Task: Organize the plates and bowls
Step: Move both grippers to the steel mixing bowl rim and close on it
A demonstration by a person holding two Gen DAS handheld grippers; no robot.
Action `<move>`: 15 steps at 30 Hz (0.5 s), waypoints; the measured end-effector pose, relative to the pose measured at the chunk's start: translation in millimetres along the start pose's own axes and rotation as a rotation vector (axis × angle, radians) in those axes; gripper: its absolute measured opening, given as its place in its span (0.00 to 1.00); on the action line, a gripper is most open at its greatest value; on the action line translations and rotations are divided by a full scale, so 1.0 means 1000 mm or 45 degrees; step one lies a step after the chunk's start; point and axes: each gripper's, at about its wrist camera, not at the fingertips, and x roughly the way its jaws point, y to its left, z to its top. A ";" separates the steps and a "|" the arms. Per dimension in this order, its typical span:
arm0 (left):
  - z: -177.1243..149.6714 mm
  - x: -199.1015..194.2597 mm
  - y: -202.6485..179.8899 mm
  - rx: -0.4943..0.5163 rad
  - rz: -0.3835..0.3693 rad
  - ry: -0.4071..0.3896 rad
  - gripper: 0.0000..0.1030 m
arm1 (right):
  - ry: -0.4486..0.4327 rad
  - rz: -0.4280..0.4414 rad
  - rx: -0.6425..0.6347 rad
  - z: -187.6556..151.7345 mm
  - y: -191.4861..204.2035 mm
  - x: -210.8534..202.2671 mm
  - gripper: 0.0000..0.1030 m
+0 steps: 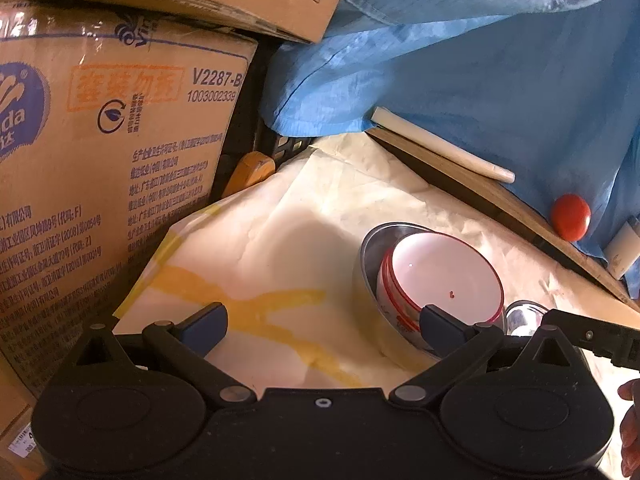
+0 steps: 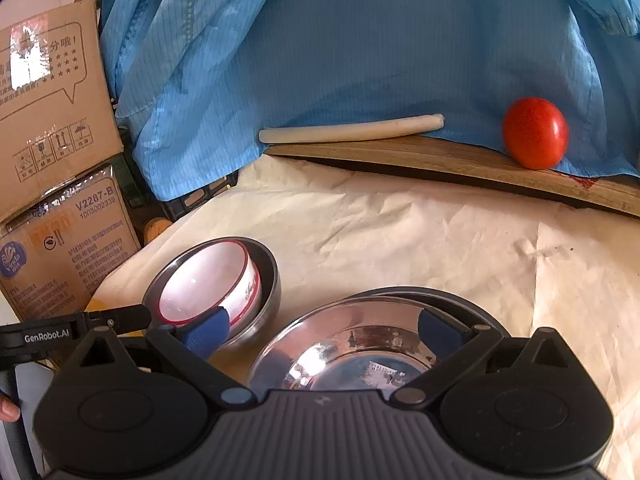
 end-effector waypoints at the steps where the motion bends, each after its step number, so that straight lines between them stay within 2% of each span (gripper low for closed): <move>1: 0.000 0.000 -0.001 0.003 0.003 0.001 0.99 | 0.002 -0.002 -0.006 0.000 0.000 0.001 1.00; 15: 0.002 0.008 -0.002 0.094 -0.008 0.000 0.99 | 0.033 -0.119 -0.209 0.004 0.022 0.020 1.00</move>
